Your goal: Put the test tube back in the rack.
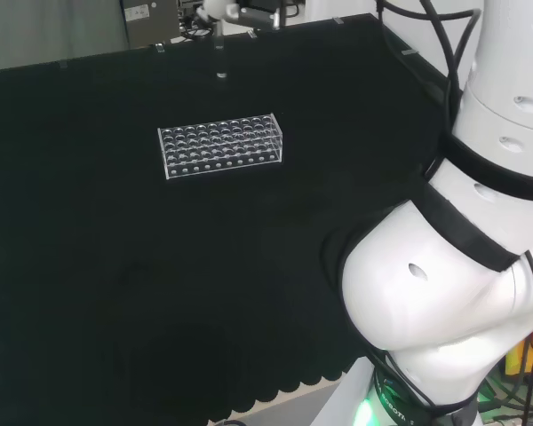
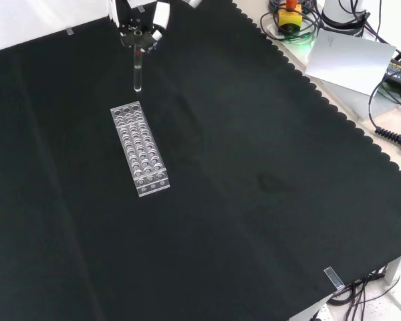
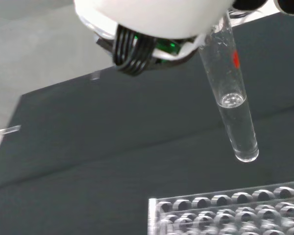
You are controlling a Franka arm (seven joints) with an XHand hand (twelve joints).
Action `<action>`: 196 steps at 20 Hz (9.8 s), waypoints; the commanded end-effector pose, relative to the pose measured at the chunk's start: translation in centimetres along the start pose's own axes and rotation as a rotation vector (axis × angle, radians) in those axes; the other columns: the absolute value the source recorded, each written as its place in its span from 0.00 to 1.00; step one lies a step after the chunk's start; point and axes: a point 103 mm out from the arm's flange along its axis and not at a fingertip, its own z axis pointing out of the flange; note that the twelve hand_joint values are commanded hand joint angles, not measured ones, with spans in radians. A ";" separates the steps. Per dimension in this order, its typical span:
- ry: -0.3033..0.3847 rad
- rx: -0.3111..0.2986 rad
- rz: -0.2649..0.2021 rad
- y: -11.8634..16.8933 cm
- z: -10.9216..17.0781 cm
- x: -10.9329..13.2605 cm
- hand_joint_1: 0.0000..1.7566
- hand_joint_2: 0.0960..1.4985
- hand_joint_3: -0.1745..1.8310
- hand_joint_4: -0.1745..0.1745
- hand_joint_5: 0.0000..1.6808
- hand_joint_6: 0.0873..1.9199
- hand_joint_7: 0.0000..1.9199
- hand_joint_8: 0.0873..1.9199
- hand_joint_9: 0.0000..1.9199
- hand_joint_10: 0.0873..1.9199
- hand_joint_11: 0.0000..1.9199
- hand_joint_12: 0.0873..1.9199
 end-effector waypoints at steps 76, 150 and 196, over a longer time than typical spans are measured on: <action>0.082 0.216 -0.031 7.5 15.9 3.8 0.70 0.37 0.40 0.00 0.88 0.09 0.96 0.13 0.91 0.06 0.66 0.48; 0.146 0.225 0.020 6.5 16.1 3.6 0.70 0.37 0.40 0.00 0.88 0.09 0.96 0.13 0.92 0.06 0.65 0.48; 0.127 0.271 0.053 7.4 19.1 2.4 0.70 0.37 0.41 0.00 0.88 0.09 0.96 0.13 0.92 0.06 0.65 0.48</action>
